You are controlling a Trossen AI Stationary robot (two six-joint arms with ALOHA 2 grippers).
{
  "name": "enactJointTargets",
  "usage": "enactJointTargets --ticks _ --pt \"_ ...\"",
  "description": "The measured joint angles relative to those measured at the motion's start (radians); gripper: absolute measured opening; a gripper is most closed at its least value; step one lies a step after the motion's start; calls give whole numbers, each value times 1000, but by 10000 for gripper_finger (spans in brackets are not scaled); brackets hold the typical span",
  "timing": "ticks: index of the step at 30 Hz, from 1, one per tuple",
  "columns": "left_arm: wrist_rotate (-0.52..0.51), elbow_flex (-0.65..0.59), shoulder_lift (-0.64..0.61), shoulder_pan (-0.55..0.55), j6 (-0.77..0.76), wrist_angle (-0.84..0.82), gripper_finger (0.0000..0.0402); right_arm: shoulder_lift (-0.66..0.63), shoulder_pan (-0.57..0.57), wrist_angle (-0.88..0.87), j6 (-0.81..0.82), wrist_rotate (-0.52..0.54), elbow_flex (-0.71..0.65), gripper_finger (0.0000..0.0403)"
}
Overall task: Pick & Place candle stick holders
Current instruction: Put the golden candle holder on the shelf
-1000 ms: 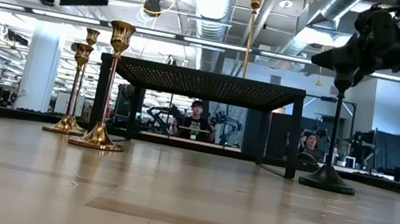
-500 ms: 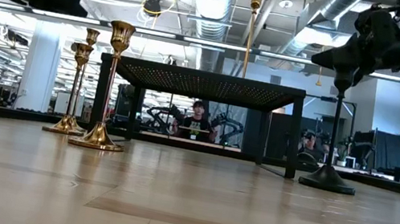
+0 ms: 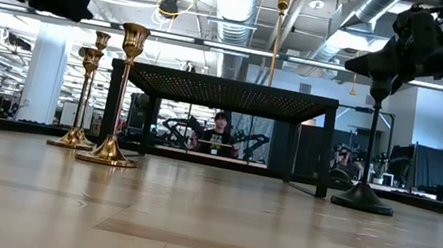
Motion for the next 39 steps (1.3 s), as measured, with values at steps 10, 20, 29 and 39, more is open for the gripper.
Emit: enactJointTargets --ticks 10,20,29,39 --pt "553 0 0 57 -128 8 4 0 0 21 -4 5 1 1" --pt "1039 0 8 86 -298 9 4 0 0 25 -4 8 1 1" --pt "1109 0 192 160 -346 114 3 0 0 30 -4 8 1 1" --pt "1150 113 453 429 -301 239 4 0 0 28 -3 8 1 1"
